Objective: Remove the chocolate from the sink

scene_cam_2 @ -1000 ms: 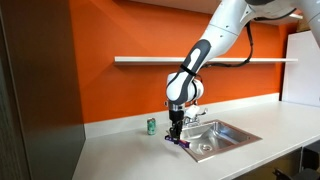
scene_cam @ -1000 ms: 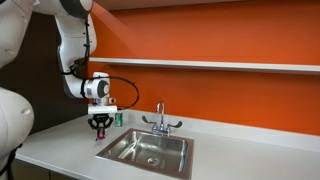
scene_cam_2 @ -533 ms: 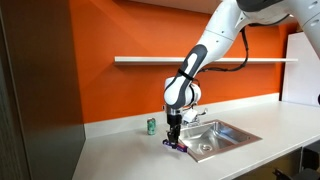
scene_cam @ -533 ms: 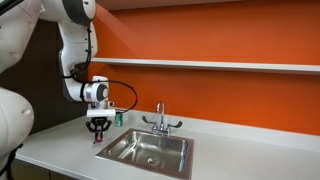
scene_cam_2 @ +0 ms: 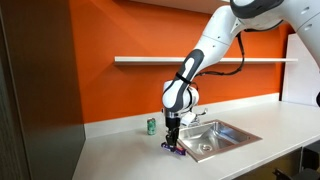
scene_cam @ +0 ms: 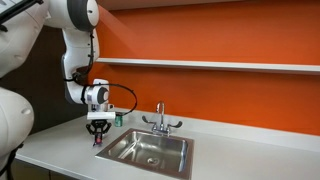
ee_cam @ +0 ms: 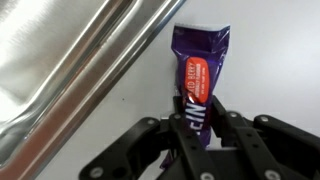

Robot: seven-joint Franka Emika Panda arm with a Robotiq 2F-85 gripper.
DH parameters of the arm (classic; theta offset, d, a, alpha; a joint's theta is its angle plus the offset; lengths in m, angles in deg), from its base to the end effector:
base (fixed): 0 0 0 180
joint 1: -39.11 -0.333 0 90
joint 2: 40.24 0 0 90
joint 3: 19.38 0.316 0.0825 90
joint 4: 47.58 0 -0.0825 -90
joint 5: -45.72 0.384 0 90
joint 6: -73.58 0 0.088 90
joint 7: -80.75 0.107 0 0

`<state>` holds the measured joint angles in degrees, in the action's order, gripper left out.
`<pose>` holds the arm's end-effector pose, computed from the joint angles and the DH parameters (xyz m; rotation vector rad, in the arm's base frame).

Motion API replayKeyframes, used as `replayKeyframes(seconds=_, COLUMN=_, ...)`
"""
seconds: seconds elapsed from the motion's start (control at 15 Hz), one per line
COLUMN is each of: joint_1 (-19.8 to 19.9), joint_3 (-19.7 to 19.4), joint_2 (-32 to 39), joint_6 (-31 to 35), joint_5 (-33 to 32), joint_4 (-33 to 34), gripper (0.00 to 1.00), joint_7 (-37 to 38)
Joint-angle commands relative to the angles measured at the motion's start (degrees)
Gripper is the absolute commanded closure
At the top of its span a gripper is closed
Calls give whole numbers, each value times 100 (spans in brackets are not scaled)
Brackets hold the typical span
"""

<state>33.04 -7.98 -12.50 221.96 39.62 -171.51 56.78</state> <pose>0.5310 0.1720 0.1689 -2.8578 -1.2000 0.0654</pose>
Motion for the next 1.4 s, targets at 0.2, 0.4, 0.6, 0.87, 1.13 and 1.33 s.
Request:
replayKeyframes(seconds=0.2, joint_1=36, joint_3=43, joint_2=276, joint_6=-47, joint_5=-105, joint_4=284, gripper=93, joint_7=-66)
replayKeyframes(seconds=0.4, joint_1=49, joint_3=36, joint_2=308, joint_6=-62, joint_5=-100, joint_4=304, gripper=44, joint_7=-55)
replayKeyframes(seconds=0.6, joint_1=64, joint_3=30, joint_2=266, joint_6=-63, joint_5=-85, joint_4=281, gripper=23, joint_7=-38)
replayKeyframes(seconds=0.87, joint_1=139, joint_3=0, joint_2=51, joint_6=-102, joint_5=-24, joint_4=166, gripper=0, joint_7=23)
replayKeyframes(seconds=1.13, joint_1=225, joint_3=-54, joint_2=-132, joint_6=-125, joint_5=-3, joint_4=94, gripper=0, joint_7=50)
replayKeyframes(seconds=1.33, joint_1=286, joint_3=-123, joint_2=-248, joint_6=-128, joint_5=28, joint_4=41, gripper=0, joint_7=111)
